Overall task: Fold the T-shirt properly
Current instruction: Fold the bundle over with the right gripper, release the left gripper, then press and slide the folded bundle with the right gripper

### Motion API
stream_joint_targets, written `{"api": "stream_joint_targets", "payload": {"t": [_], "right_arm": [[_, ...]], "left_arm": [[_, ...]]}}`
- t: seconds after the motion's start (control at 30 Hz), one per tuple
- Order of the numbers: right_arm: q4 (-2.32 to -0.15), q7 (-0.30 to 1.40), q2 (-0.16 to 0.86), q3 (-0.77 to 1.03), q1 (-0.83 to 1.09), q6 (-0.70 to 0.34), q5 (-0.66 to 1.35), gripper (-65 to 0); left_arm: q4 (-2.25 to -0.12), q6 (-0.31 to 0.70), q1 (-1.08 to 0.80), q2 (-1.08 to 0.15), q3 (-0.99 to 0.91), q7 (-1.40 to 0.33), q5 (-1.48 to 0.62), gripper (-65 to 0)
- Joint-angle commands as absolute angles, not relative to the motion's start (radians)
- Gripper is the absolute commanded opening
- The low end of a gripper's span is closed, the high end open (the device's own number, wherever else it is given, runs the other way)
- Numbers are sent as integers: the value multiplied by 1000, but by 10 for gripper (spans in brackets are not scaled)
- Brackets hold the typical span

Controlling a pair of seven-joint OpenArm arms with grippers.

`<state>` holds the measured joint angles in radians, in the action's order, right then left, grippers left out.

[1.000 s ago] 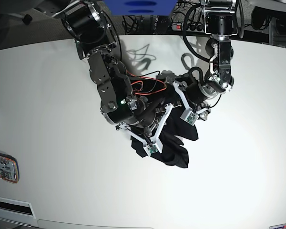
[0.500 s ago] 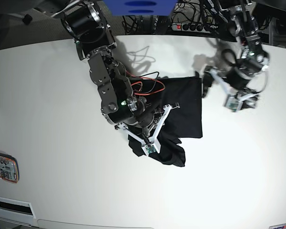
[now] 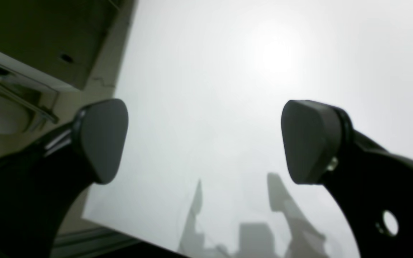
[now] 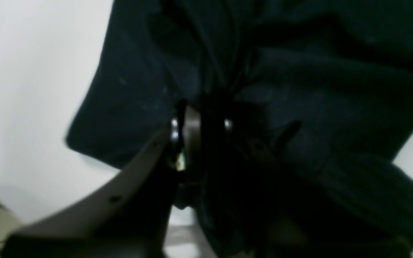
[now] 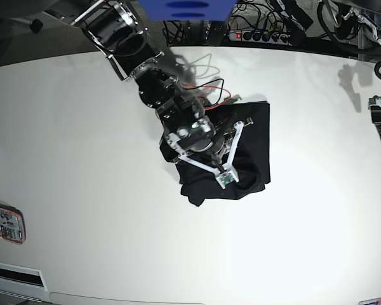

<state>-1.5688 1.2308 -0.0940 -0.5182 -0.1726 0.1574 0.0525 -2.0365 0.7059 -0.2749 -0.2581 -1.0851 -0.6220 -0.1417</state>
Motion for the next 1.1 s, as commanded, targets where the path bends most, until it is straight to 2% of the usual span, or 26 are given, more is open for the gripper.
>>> {"api": "stream_joint_targets", "payload": {"t": [0.0,0.4,0.8,1.07], "right_arm": [[-1575,1211,-107,-545,-193,176,8,-650],[-1405,1210,-151,-928,-186,197,-645,-650],[-1397,1205,-151,-1129,-186,197,-1006,-650],[-1377,1201,-151,-1225,-193,199,-1020,-650]], "left_arm": [[-2054,698,-275,-275,-1095,-601,-151,0],[-2052,698,-277,-266,-1020,-605,-151,0],[-2051,698,-278,-265,-938,-607,-150,0],[-2049,698,-277,-265,-938,-607,-150,0]]}}
